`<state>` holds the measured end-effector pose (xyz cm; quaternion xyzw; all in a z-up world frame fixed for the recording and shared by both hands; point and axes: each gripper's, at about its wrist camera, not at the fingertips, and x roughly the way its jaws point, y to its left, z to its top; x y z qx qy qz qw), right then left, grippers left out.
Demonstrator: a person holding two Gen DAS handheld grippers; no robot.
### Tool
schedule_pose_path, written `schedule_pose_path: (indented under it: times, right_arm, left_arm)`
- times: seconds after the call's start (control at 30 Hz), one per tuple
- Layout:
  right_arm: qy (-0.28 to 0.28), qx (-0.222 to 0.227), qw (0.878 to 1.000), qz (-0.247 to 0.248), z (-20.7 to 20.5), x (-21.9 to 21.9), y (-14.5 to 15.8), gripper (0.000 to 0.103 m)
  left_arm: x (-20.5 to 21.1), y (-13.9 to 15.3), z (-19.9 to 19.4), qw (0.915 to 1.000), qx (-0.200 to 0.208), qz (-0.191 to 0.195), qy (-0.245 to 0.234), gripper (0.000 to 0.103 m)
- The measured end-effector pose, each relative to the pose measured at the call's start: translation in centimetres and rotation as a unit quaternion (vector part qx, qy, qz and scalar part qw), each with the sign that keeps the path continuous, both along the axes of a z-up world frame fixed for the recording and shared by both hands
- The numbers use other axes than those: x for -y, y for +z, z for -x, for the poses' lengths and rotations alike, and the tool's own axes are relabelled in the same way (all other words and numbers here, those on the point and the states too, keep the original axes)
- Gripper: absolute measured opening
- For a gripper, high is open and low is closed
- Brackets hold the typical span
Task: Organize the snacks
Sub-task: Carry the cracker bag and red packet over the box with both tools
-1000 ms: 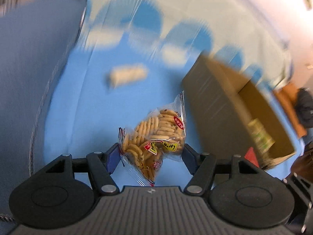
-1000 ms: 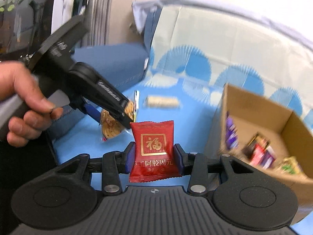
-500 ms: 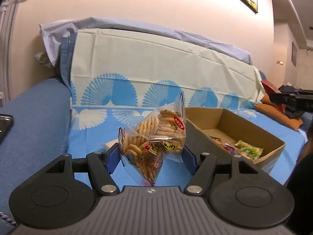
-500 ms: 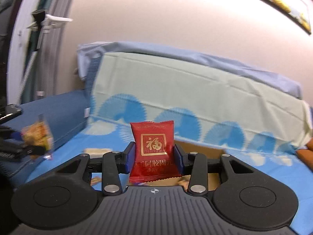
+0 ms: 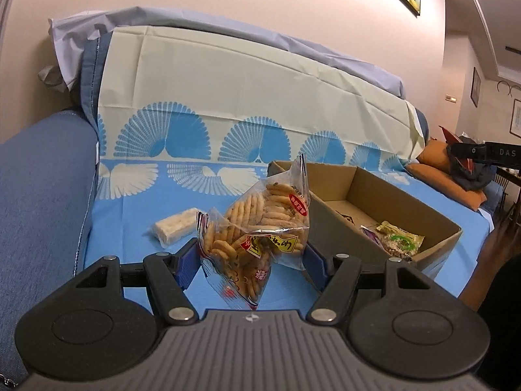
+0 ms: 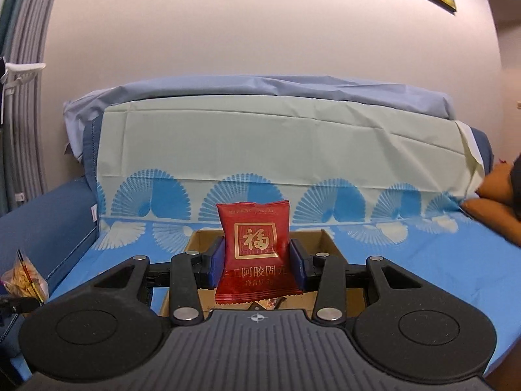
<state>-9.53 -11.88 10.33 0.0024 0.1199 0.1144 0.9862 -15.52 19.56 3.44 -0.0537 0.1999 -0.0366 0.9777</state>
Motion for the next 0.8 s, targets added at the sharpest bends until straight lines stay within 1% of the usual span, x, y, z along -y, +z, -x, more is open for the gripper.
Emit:
schedule_pose_path:
  times: [0.17,0.33,0.43,0.57,0.67,0.73,0.8]
  right_arm:
    - [-0.002,0.008,1.000,-0.017,0.5,0.4,-0.2,0.043]
    - [-0.003,0.021,0.999,-0.049,0.7,1.6,-0.3,0.043]
    - [-0.001,0.027,0.997,-0.073,0.7,2.8,-0.3,0.043]
    - [-0.003,0.030,0.994,-0.104,0.4,4.8,-0.4,0.043]
    - [-0.011,0.028,0.991,-0.130,0.2,6.6,-0.7,0.043]
    - [-0.015,0.025,0.991,-0.134,-0.1,7.4,-0.8,0.043]
    - [-0.021,0.016,0.992,-0.121,-0.7,7.9,-0.9,0.043]
  left_arm:
    - [0.3,-0.1,0.0,0.9999,0.002,-0.008,0.013,0.072]
    - [1.8,-0.2,-0.2,0.9990,0.003,-0.041,0.020,0.072]
    - [2.5,-0.2,-0.5,0.9983,-0.003,-0.054,0.022,0.072]
    - [3.1,-0.1,-1.2,0.9976,-0.023,-0.063,0.016,0.072]
    - [4.0,0.0,-1.3,0.9957,-0.032,-0.086,0.012,0.072]
    - [4.7,0.2,-1.3,0.9947,-0.039,-0.093,0.019,0.072]
    - [5.3,0.7,-1.4,0.9951,-0.049,-0.079,0.035,0.072]
